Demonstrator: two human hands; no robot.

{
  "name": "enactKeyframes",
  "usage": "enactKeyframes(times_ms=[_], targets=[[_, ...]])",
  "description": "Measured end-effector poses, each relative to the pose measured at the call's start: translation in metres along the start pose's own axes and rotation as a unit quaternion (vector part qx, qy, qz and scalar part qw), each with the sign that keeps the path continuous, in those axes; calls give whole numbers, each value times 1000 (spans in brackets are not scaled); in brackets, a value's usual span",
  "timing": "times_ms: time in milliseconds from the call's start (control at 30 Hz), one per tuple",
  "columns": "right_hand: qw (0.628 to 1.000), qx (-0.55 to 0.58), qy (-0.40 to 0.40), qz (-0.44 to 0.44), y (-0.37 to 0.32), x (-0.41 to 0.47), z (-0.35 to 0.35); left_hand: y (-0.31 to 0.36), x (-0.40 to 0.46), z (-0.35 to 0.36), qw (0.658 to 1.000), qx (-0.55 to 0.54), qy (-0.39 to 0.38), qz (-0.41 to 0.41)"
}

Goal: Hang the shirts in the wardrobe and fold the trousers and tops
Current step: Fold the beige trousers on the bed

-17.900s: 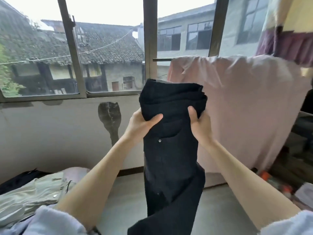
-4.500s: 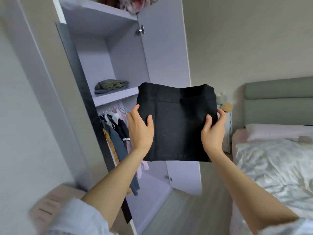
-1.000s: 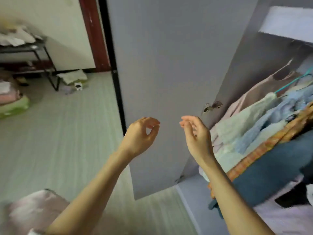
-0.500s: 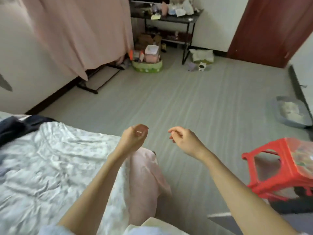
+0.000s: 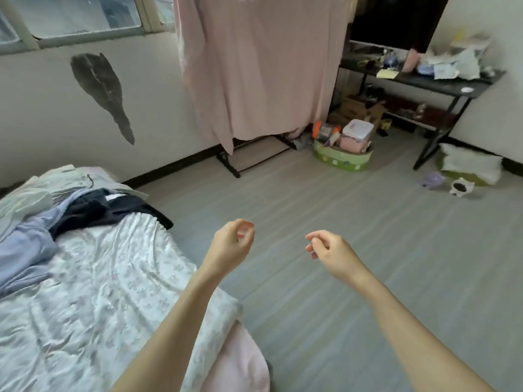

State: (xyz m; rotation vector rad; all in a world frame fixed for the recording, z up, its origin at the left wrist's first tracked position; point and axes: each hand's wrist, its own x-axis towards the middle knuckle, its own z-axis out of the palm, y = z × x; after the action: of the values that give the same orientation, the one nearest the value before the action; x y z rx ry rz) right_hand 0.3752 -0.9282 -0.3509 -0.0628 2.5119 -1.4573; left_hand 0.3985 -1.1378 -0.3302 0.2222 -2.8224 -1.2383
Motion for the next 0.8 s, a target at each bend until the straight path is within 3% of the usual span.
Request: enactKeyframes(times_ms=[167, 300, 467, 800], targets=[[998, -28, -50, -30, -18, 88, -36, 31, 55, 22, 998, -18, 43, -45], [988, -55, -126, -75, -52, 163, -14, 18, 95, 2, 988, -23, 119, -92], [961, -78, -235, -120, -96, 242, 61, -46, 149, -49, 966, -29, 190, -176], [898, -160, -365, -188, -224, 383, 244, -184, 244, -181, 902, -85, 299, -299]])
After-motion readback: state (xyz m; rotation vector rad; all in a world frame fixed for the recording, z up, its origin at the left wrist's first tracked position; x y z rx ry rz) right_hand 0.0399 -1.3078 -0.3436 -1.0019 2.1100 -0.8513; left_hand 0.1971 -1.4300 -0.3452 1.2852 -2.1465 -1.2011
